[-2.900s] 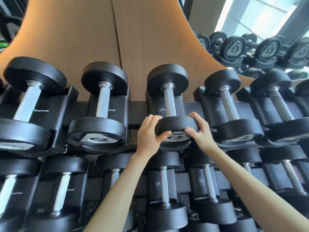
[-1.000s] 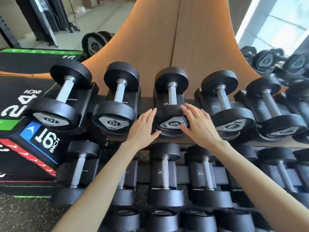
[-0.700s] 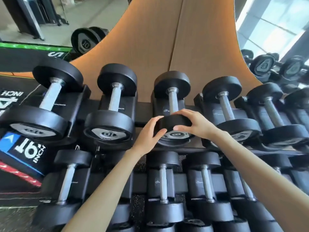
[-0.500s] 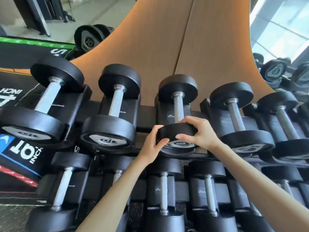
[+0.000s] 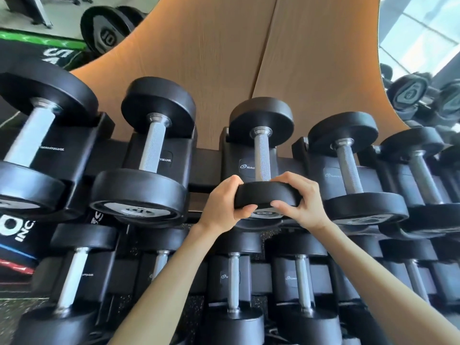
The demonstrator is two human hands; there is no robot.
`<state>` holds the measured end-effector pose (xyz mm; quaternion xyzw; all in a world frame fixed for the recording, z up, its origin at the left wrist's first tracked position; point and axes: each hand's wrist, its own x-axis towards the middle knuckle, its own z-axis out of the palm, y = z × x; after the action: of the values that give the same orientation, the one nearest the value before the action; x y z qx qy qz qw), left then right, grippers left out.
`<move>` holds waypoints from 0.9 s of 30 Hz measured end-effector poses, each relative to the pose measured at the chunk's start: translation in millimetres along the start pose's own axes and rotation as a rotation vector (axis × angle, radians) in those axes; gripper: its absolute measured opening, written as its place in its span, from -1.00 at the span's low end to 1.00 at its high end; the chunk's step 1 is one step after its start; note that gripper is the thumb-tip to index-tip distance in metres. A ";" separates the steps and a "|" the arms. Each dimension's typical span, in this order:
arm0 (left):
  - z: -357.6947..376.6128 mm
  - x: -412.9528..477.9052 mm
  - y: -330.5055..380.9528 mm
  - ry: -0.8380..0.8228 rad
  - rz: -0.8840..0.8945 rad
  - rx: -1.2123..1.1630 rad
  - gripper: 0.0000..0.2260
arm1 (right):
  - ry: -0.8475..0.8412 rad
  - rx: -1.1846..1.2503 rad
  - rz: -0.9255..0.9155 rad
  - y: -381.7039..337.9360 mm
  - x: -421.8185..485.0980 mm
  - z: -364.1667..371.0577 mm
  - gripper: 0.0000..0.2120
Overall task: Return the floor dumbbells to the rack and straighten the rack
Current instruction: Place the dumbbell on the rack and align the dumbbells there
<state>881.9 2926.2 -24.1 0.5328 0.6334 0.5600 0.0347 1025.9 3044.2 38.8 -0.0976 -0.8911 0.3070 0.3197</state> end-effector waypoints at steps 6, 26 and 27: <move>-10.9 22.6 25.5 -0.047 0.341 0.466 -0.46 | 0.167 0.131 0.051 25.5 -17.4 10.9 -0.43; -13.1 -30.5 -3.4 -0.102 -0.293 -0.233 -0.71 | -0.209 -0.298 -0.092 -28.4 14.0 4.5 -0.46; -11.5 -31.2 -4.6 -0.083 -0.286 -0.292 -0.70 | -0.190 -0.294 -0.107 -29.9 17.8 7.4 -0.46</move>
<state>885.0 2897.1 -40.5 0.4493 0.6126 0.6130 0.2168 1008.1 3023.6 61.7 -0.0663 -0.9565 0.1641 0.2320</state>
